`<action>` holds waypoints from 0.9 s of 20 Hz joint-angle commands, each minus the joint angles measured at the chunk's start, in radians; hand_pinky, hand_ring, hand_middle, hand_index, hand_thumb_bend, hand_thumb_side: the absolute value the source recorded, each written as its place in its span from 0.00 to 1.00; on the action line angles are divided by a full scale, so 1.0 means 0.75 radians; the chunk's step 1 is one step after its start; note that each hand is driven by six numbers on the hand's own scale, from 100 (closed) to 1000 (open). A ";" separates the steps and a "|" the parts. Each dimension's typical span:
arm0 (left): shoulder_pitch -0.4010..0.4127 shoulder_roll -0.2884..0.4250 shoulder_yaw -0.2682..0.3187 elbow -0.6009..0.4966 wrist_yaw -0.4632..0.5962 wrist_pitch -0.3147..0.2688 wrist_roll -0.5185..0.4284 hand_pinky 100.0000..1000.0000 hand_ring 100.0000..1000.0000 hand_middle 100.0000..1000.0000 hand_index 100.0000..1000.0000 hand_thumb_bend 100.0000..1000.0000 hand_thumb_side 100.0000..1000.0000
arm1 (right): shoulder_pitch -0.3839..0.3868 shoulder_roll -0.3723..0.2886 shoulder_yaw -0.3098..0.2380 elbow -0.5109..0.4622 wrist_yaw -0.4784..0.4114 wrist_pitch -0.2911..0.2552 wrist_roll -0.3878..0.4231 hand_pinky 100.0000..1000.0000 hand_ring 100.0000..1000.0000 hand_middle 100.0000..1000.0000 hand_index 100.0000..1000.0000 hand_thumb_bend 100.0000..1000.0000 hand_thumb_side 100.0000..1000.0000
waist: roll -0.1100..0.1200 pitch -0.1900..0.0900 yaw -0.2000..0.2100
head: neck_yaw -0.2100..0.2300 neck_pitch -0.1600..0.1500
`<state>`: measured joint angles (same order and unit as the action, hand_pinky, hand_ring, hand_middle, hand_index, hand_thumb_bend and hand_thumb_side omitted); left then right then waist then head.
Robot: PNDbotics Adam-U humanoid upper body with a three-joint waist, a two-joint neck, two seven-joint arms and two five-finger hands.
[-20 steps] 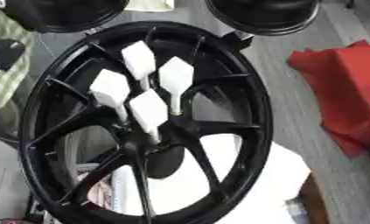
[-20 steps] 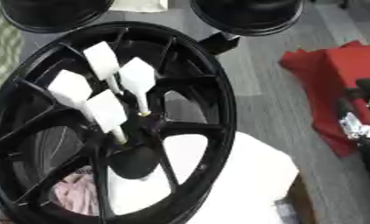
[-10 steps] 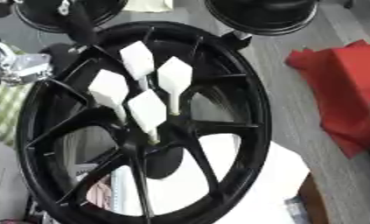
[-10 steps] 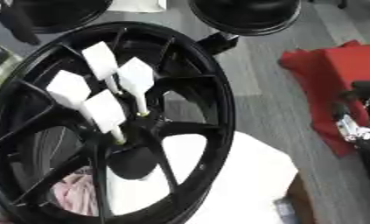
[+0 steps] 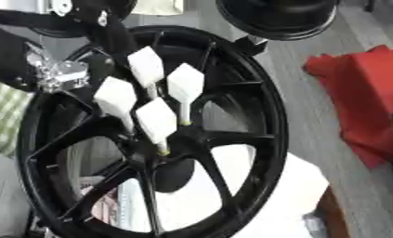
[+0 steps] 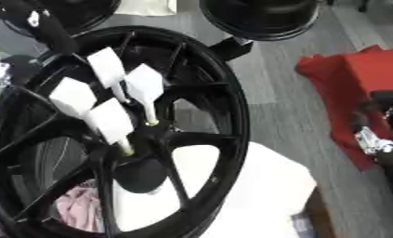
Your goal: Pull the pin out of the wheel hub.
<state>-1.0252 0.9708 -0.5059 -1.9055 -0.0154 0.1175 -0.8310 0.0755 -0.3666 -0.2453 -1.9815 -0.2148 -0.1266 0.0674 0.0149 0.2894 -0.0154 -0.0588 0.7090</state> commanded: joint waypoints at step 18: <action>-0.002 0.019 0.021 0.022 -0.134 -0.182 -0.101 0.85 0.85 0.77 0.90 0.26 0.53 | -0.008 -0.020 0.001 -0.025 0.003 0.015 0.013 0.94 0.67 0.45 0.64 0.29 0.02 | -0.007 -0.020 -0.008 | 0.004 -0.023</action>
<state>-1.0163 0.9591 -0.5066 -1.8893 -0.1032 -0.0134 -0.9078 0.0716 -0.3658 -0.2400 -1.9815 -0.2148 -0.1161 0.0766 0.0104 0.2896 -0.0203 -0.0553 0.7016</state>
